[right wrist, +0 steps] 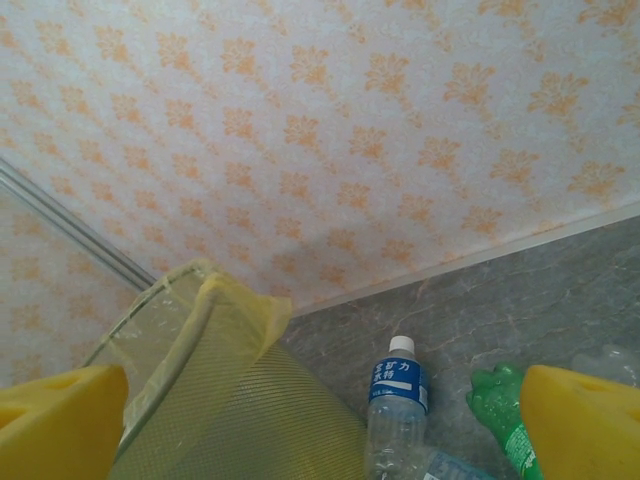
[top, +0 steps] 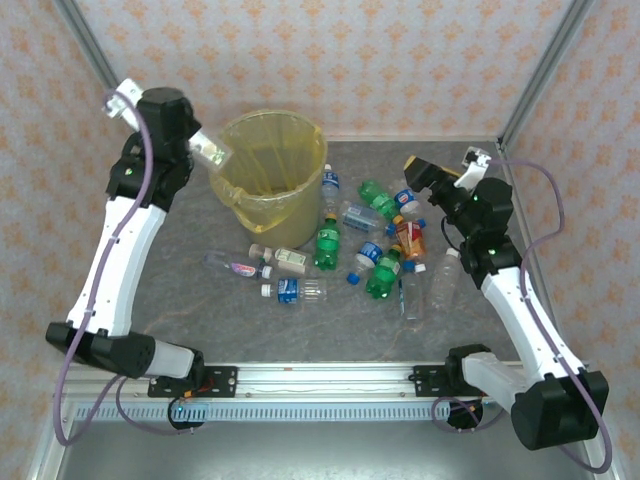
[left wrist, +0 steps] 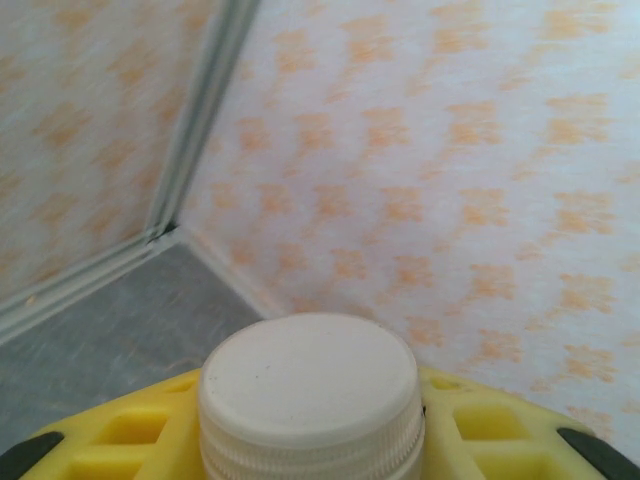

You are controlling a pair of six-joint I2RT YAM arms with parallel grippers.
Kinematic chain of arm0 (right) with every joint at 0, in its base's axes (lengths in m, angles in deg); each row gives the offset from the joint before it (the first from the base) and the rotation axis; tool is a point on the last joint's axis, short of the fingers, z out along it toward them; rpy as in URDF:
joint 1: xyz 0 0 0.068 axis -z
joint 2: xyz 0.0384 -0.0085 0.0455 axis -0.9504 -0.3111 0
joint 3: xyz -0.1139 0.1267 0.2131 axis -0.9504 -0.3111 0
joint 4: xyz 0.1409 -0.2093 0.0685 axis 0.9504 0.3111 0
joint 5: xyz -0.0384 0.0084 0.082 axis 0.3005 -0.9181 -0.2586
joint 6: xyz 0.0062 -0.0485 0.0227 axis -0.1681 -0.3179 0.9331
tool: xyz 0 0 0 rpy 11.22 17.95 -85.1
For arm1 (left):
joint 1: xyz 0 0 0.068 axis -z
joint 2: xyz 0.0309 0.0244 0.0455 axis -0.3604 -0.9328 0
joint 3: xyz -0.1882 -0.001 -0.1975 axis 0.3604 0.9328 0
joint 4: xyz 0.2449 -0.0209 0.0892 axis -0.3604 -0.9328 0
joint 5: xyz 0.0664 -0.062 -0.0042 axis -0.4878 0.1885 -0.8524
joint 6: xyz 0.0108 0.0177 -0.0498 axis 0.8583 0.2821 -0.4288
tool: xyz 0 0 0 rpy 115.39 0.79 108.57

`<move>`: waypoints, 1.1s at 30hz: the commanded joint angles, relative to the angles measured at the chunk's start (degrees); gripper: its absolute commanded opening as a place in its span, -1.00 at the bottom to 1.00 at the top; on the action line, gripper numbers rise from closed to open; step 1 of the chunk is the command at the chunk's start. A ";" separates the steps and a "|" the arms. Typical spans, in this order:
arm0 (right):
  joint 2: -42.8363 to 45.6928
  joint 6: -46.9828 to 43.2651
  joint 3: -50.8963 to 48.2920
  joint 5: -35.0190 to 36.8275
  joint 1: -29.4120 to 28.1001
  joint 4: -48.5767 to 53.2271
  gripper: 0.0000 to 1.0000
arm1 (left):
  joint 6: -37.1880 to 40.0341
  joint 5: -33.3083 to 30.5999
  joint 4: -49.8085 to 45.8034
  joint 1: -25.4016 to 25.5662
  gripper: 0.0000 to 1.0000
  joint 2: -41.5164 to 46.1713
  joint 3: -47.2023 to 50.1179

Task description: Put the plastic bottles in the bin

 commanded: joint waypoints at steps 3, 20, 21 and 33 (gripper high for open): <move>3.91 -1.43 -0.92 -0.70 -0.29 0.20 0.99 | 15.97 -6.31 7.51 6.53 -0.15 -5.95 -5.66; 4.79 -2.43 -0.19 -0.61 -0.33 1.41 0.99 | 24.19 10.22 11.07 12.88 -0.15 -19.85 -5.53; 4.75 -2.45 -0.32 -0.50 -0.33 1.43 0.99 | 24.27 10.74 10.87 12.91 -0.15 -20.32 -5.26; 4.18 -2.41 -0.66 -0.60 -0.33 1.34 0.99 | 23.31 13.55 9.44 12.87 0.00 -23.08 -5.23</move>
